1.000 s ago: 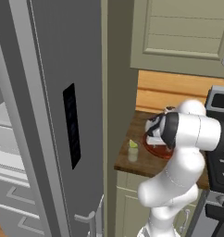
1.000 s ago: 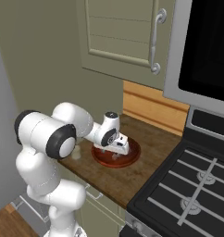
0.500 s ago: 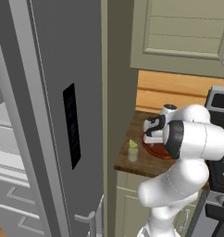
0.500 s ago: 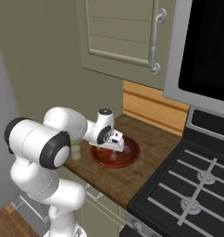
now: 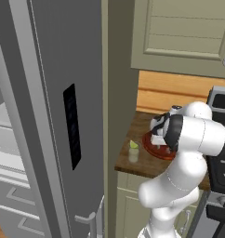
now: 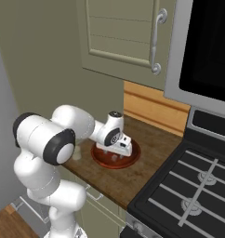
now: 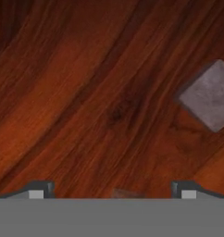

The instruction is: Grab a lemon wedge from the fridge and one ice cube from the ice bowl, and put them in the glass of lemonade.

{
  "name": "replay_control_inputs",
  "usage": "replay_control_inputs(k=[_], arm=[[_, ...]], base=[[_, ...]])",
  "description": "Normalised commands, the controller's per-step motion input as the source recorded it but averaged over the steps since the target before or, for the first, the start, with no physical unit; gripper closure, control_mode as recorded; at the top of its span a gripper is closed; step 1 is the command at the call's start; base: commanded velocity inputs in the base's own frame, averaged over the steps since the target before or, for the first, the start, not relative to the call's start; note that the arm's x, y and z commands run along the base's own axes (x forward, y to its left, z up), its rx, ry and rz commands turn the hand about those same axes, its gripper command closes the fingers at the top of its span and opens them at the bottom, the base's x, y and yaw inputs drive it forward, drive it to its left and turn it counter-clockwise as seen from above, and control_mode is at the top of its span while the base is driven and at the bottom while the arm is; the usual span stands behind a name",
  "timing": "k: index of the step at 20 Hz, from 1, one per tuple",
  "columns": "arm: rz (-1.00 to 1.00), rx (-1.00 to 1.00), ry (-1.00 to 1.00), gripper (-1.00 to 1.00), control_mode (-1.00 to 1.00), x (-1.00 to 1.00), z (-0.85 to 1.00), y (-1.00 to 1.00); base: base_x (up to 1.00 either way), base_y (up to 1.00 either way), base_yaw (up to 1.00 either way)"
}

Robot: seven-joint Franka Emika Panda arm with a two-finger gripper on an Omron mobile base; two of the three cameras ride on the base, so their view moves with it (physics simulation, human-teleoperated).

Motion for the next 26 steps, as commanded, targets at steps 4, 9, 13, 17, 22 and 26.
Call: replay_control_inputs(k=[4, 9, 13, 17, 22, 26], arm=[[0.0, 0.0, 0.0, -1.0, -1.0, -0.03, 0.0, 0.0], [0.0, 0.0, 0.02, -1.0, -1.0, 0.0, -0.15, 0.03], [0.0, 0.0, 0.08, -1.0, -1.0, 0.0, -0.04, 0.0], [0.0, 0.0, 0.02, -1.0, -1.0, 0.0, -0.13, 0.0], [0.0, 0.0, 0.0, -1.0, -1.0, 0.0, -0.07, 0.0], [0.0, 0.0, -0.02, -1.0, -1.0, -0.14, 0.0, 0.0]], base=[[0.0, 0.0, 0.0], [0.0, 0.0, 0.0], [0.0, 0.0, 0.0], [0.0, 0.0, 0.0], [0.0, 0.0, 0.0], [0.0, 0.0, 0.0]])
